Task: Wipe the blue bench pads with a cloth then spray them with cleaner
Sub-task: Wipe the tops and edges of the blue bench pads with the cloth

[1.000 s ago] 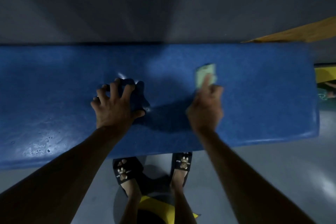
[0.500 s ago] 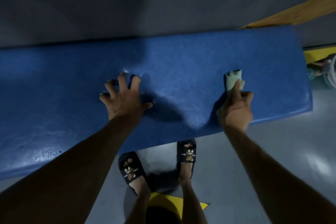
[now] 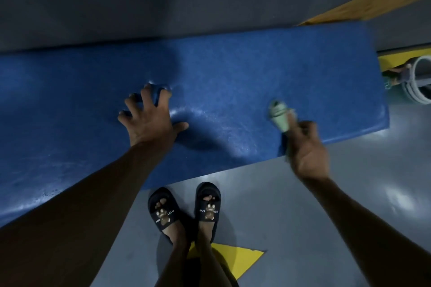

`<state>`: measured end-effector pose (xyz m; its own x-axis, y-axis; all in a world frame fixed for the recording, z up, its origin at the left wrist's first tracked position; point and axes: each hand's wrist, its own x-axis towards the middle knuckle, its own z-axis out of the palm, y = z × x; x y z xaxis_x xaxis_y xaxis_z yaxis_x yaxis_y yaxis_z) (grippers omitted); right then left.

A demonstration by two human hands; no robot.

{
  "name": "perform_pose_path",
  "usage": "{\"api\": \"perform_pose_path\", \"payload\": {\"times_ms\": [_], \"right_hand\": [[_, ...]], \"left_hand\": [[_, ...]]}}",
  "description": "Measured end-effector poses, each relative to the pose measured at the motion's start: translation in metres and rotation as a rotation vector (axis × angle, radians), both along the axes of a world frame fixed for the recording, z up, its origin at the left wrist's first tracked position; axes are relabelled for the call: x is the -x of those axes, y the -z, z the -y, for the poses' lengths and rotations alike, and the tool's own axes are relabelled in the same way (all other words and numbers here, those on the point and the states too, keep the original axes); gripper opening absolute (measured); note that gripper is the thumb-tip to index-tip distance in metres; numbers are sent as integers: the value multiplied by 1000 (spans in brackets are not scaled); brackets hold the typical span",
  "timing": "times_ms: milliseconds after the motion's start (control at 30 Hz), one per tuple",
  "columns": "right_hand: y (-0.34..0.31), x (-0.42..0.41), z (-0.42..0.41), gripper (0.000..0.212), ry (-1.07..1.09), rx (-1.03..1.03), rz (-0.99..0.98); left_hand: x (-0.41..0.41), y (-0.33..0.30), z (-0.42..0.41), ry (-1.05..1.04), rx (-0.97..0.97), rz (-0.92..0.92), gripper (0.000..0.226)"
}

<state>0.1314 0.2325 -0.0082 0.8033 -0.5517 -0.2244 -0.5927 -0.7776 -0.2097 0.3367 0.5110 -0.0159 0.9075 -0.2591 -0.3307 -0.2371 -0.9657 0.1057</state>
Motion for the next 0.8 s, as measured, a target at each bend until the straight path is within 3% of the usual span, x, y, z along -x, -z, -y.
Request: {"api": "perform_pose_path", "payload": {"times_ms": [100,200,367,433,500,567,667,800], "right_hand": [[7,-5,2,56,414,66,85],[17,-32,-69,69,418,19,199],[12,-43,-176,62,-223,-110,162],[12,-41,-155,67,-528,-117,125],[9,-39,-107,70,-700,-20,66],[8,-36,-50,65,-619,71,42],[1,-31,10,61,-198,73,56],[13,-45,-12,58,240,-3,112]], "left_hand": [[2,3,1,-8,1,14,90],[2,3,1,-19,6,-4,89],[-1,-4,1,-24,10,-37,84],[-1,-6,1,-25,17,-56,83],[-2,-9,2,-27,27,-70,83],[-3,-10,3,-38,31,-83,84],[-3,-10,4,-49,23,-77,85],[-4,-8,6,-53,0,-59,85]]}}
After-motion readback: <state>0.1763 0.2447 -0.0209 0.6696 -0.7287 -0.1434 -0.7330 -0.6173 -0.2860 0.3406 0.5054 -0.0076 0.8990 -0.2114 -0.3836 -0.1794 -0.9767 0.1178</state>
